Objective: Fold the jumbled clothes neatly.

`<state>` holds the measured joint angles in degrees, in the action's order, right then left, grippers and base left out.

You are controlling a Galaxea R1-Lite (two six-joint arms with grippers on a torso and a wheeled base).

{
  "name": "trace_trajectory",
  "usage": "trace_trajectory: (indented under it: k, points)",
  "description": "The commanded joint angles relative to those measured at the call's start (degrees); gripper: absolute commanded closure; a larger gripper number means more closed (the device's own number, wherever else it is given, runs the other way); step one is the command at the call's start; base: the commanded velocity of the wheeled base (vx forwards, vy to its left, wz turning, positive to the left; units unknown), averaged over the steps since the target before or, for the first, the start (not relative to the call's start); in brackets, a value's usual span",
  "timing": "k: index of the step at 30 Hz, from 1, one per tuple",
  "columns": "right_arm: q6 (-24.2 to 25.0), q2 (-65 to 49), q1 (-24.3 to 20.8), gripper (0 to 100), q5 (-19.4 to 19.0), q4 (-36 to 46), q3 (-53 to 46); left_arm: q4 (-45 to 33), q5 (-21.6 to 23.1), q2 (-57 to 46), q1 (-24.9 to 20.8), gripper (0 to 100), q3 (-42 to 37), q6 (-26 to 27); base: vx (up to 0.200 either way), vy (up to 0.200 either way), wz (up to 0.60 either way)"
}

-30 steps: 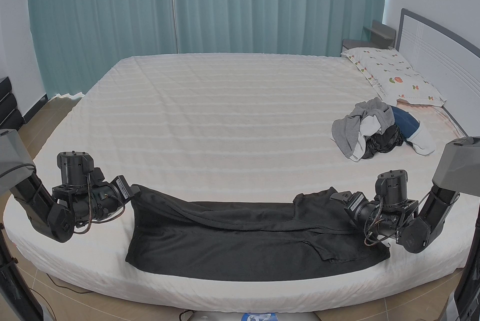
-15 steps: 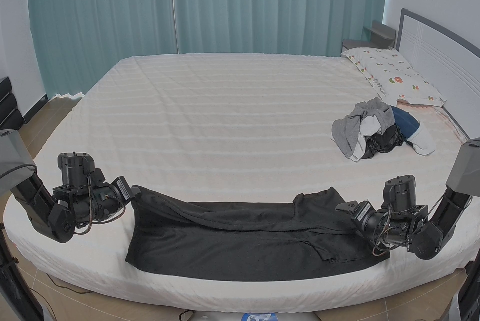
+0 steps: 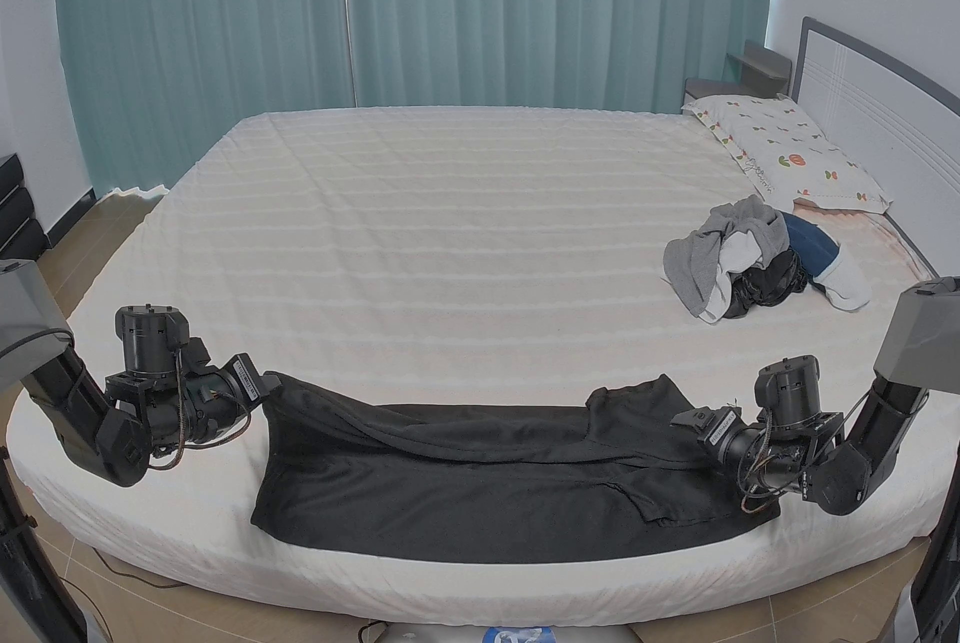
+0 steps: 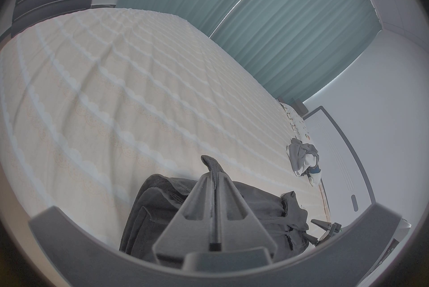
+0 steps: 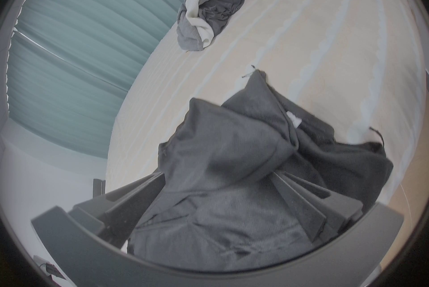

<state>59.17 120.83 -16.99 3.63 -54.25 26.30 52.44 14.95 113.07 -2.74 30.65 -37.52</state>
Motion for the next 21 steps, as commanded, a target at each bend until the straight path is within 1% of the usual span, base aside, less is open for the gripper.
trace_trajectory:
  k: [1, 2, 8, 16, 19, 21]
  points:
    - [0.0, 2.6, 0.4, 0, 1.3, 1.6, 2.5, 0.0, 0.0, -0.1, 0.1, 100, 0.0, -0.1, 0.0, 0.0, 0.0]
    - [-0.1, 2.7, 0.4, 100, 1.8, 1.8, 2.7, 0.0, 0.0, -0.3, 0.2, 100, 0.0, -0.1, 0.0, 0.0, 0.0]
    - [-0.4, 2.0, 0.5, 100, 2.3, 2.1, 3.0, 0.0, 0.0, -0.2, 0.1, 100, 0.0, 0.0, 0.0, 0.0, 0.0]
    - [-0.6, 1.9, 2.8, 100, 2.3, 2.1, 4.6, 0.0, -0.1, -0.1, 0.1, 100, 0.1, 0.1, 0.0, 0.0, 0.0]
    - [-0.6, 0.8, 3.7, 100, 2.2, 2.1, 6.8, 0.1, -0.5, 0.0, 0.1, 100, 0.6, 0.0, 0.0, 0.0, 0.0]
    - [-0.6, 0.0, 4.2, 100, 2.2, 1.9, 10.0, 0.7, -0.5, 0.1, 0.3, 100, 1.3, -0.4, 0.0, 0.0, 0.0]
